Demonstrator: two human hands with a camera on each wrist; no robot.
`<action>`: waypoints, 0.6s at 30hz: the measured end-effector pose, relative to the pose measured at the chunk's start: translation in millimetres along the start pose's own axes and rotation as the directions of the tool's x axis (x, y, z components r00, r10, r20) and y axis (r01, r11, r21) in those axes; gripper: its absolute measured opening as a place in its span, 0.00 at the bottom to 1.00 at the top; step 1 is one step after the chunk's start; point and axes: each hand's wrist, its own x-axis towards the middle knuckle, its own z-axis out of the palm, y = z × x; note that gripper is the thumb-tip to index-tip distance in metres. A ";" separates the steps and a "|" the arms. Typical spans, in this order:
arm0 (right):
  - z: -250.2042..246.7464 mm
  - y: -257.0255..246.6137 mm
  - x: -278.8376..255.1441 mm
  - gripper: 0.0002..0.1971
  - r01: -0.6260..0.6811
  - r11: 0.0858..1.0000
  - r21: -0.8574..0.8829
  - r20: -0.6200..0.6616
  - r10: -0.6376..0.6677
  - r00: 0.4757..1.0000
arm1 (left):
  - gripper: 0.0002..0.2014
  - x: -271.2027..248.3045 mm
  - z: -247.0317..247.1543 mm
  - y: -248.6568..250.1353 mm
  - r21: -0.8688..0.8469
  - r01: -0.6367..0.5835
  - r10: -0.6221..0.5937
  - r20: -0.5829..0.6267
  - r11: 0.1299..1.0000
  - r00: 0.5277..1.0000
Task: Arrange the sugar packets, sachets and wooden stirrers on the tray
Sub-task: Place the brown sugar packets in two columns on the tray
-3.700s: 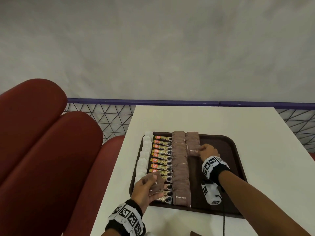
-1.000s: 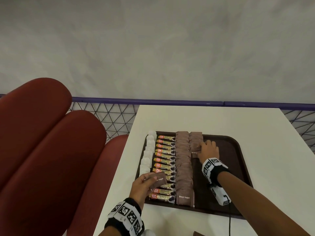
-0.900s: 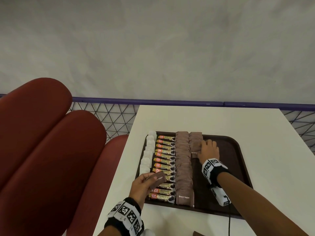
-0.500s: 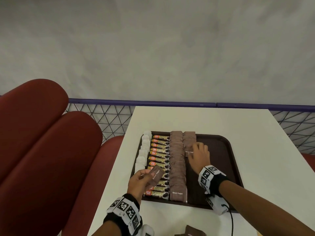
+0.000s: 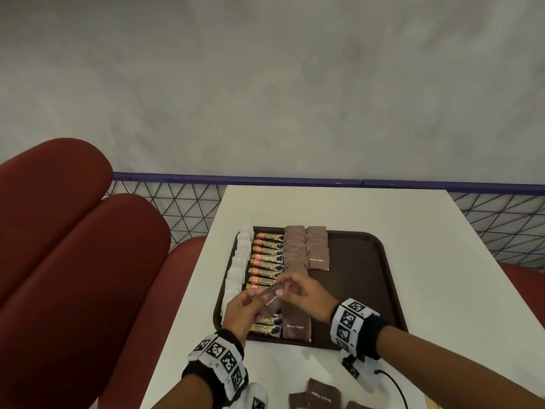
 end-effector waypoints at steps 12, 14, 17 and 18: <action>-4.5 10.6 -0.4 0.04 0.033 0.991 -0.132 -0.025 -0.037 0.999 | 0.07 -0.8 -0.3 -2.3 0.046 0.075 -0.079 0.099 0.996 0.992; -7.2 17.7 2.1 0.07 0.002 0.999 -0.033 0.004 -0.002 1.000 | 0.06 1.2 0.5 -2.9 0.051 0.066 -0.070 0.081 0.997 0.994; -17.0 27.3 8.2 0.05 -0.139 0.990 0.038 -0.148 0.143 0.979 | 0.08 4.1 -1.1 -4.6 0.027 0.059 -0.060 0.045 0.998 0.997; -22.3 30.8 12.2 0.06 -0.195 0.980 0.037 -0.247 0.198 0.948 | 0.09 4.6 -3.0 -5.5 0.018 0.064 -0.065 0.042 0.998 0.997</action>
